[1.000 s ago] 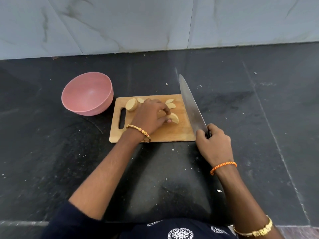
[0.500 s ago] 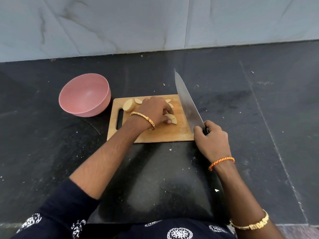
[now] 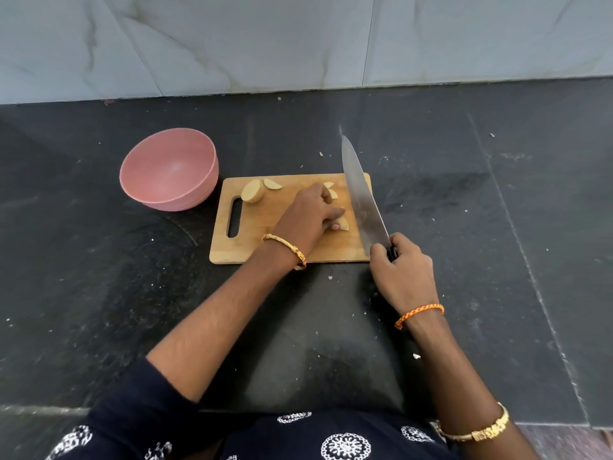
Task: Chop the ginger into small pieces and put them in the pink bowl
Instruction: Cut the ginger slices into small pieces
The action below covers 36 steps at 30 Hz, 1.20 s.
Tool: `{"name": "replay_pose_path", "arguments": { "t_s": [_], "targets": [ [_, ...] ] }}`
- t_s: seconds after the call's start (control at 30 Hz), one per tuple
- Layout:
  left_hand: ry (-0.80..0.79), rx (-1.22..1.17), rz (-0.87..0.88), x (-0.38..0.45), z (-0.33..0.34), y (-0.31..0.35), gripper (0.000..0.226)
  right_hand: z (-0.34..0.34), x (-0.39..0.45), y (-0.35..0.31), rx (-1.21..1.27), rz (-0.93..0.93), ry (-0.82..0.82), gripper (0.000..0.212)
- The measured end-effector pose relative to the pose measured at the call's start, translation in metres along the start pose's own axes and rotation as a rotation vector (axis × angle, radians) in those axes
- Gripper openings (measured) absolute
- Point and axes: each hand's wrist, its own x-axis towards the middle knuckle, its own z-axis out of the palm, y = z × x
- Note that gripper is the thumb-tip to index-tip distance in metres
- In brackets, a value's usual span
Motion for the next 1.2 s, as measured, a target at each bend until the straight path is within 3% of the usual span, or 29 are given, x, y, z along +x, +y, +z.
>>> {"name": "replay_pose_path", "arguments": {
  "t_s": [0.17, 0.27, 0.53, 0.7, 0.9, 1.2],
  "targets": [
    [-0.207, 0.334, 0.151, 0.012, -0.015, -0.001, 0.027, -0.002, 0.000, 0.002, -0.016, 0.002, 0.008, 0.029],
    [-0.232, 0.382, 0.174, 0.015, -0.019, 0.001, 0.032, -0.003, -0.002, 0.003, -0.016, 0.004, 0.010, 0.030],
    [-0.036, 0.106, 0.046, 0.007, -0.010, -0.001, 0.042, 0.003, -0.010, 0.001, -0.009, -0.013, 0.019, 0.032],
    [0.088, 0.069, 0.027, 0.003, -0.003, 0.001, 0.040, 0.001, -0.008, 0.000, -0.013, -0.018, 0.013, 0.027],
    [0.057, 0.099, 0.046, -0.013, 0.003, -0.004, 0.033, 0.002, -0.013, 0.004, -0.014, -0.026, 0.001, 0.025],
    [0.136, 0.098, -0.079, -0.008, 0.012, 0.003, 0.024, 0.023, -0.019, 0.003, -0.090, -0.153, 0.005, 0.020]
  ]
}}
